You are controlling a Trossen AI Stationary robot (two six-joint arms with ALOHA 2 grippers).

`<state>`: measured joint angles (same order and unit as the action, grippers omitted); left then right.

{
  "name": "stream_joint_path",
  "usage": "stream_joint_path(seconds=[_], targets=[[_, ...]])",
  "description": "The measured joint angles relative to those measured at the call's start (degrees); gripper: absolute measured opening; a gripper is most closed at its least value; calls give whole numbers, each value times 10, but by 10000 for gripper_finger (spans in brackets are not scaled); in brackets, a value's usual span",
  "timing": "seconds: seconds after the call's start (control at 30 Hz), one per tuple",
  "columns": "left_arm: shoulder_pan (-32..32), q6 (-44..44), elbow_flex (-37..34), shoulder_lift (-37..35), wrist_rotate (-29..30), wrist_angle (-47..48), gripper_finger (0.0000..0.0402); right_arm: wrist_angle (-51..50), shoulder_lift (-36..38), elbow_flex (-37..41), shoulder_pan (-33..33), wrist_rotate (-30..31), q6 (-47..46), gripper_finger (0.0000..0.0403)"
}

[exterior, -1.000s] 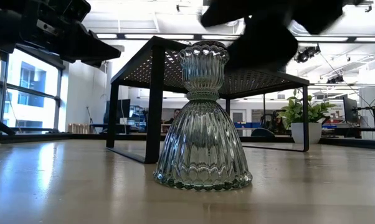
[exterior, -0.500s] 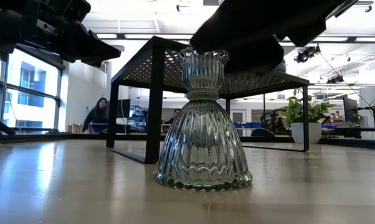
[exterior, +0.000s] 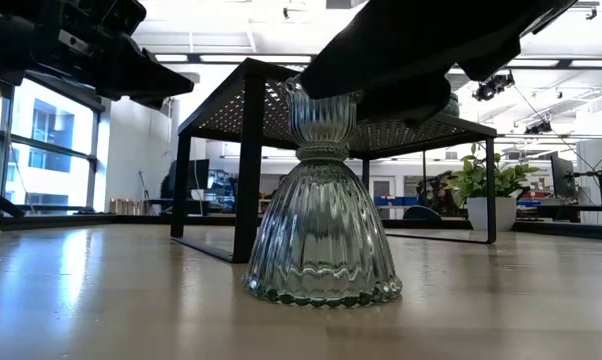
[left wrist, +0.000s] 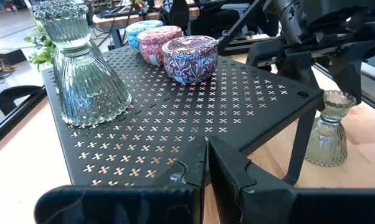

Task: Pick & Place candle stick holders
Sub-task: Put the green glass candle holder on the shelf

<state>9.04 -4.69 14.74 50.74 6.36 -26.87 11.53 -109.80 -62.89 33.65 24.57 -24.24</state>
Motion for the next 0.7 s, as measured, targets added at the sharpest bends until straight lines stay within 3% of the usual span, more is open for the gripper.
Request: stream_joint_path(seconds=[0.3,0.4,0.53,0.7], targets=[[0,13,0,0,-13,1,12,3,16,0,2,-21,13,175],[10,20,24,-1,-11,45,12,4,25,0,4,-35,13,175],[60,22,73,-1,23,117,12,5,53,0,13,-35,13,175],[154,49,103,-1,77,107,12,-2,91,0,27,-33,16,175]])
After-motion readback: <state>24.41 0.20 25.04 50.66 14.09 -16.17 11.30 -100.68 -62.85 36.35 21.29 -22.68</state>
